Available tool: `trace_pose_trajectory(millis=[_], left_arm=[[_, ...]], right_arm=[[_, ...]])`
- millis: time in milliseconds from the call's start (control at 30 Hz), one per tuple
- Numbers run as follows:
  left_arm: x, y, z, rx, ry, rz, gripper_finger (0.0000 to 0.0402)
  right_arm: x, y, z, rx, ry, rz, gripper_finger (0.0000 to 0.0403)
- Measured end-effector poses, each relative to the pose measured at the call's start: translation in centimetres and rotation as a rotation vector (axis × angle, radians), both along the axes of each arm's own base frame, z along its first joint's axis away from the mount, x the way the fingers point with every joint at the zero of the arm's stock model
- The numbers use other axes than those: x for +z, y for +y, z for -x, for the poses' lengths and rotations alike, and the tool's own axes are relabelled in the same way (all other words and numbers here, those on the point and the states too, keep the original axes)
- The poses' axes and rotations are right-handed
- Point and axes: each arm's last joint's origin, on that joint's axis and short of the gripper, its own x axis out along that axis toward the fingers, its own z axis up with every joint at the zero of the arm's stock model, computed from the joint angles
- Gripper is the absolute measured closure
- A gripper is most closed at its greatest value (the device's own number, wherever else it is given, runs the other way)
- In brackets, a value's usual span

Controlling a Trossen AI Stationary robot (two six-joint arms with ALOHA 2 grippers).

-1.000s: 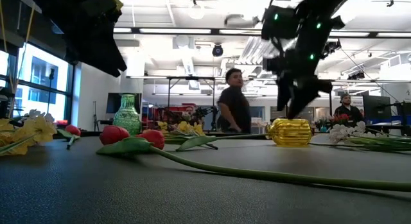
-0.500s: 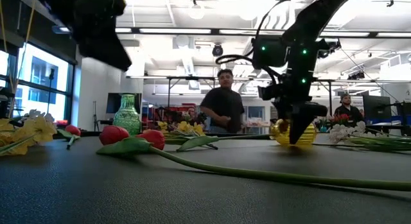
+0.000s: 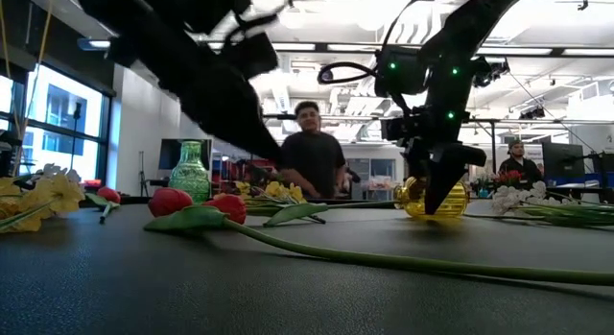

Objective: Sort flowers into vase by color
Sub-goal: Adjust the yellow vase

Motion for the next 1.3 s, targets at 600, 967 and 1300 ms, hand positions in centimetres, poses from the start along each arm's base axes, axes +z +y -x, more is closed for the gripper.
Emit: trace_pose_trajectory(millis=[600,967,1300], left_arm=[[-3.7,0.8,-2.4,0.024,0.264,-0.015,0.0372],[3.8,2.0,-0.9,-0.003,0.290,-0.236,0.0399],[12.0,2.7,-1.5,-0.112,0.143,-0.393,0.0401]], right_arm=[[0.0,1.9,-1.0,0.072,-0.059,-0.003,0.0164],[-0.2,5.2,-1.5,0.113,-0.102,0.009,0.0164],[-0.9,5.7,1.1,0.002,-0.478,-0.030,0.0164]])
